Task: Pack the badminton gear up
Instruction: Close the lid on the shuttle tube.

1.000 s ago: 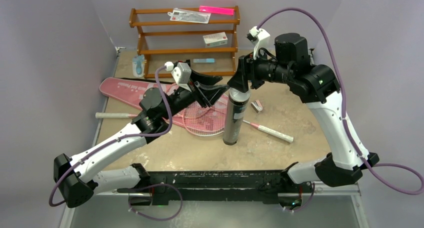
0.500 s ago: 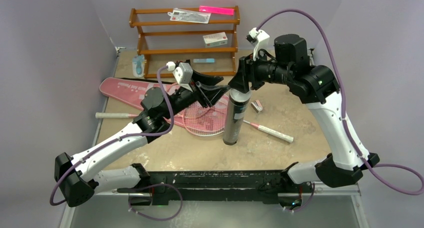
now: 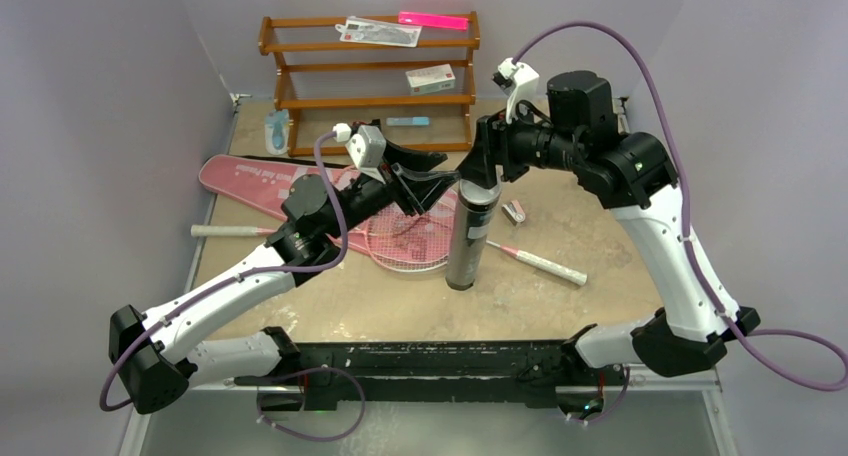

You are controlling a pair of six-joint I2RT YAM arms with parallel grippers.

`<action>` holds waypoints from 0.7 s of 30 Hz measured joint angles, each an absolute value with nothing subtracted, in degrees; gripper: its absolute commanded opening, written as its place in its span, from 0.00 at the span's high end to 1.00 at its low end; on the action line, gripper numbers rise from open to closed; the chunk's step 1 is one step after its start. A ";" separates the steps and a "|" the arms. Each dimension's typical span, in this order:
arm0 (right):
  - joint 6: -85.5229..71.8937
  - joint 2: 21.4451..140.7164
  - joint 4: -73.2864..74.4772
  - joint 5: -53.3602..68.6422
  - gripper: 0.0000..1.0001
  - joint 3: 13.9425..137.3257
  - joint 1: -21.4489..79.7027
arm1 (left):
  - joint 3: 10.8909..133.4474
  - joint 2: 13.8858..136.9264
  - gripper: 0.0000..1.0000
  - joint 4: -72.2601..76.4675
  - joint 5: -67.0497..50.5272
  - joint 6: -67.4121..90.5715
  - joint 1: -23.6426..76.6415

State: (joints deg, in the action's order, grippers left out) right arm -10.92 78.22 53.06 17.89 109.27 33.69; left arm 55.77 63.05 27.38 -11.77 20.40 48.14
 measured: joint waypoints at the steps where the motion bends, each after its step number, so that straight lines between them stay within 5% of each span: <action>1: -11.14 78.22 52.97 17.89 0.36 109.32 33.69 | 55.77 63.05 0.55 27.40 -11.77 20.38 48.14; 7: -12.53 78.15 51.59 17.45 0.33 110.50 33.69 | 55.68 62.54 0.52 27.35 -11.77 20.14 48.14; 10: -13.04 77.56 50.35 16.71 0.39 110.54 33.69 | 55.37 61.63 0.40 27.33 -11.99 19.68 48.14; 14: -13.67 75.00 48.12 14.22 0.57 109.10 33.69 | 53.78 59.35 0.22 27.40 -14.24 17.17 48.14; 21: -13.80 66.63 42.96 12.97 0.94 103.37 33.69 | 49.32 57.39 0.15 27.59 -19.09 12.51 48.14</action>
State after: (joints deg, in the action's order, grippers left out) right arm -13.80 66.63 42.96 12.97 103.37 33.69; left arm 49.32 57.39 27.59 -19.09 12.51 48.14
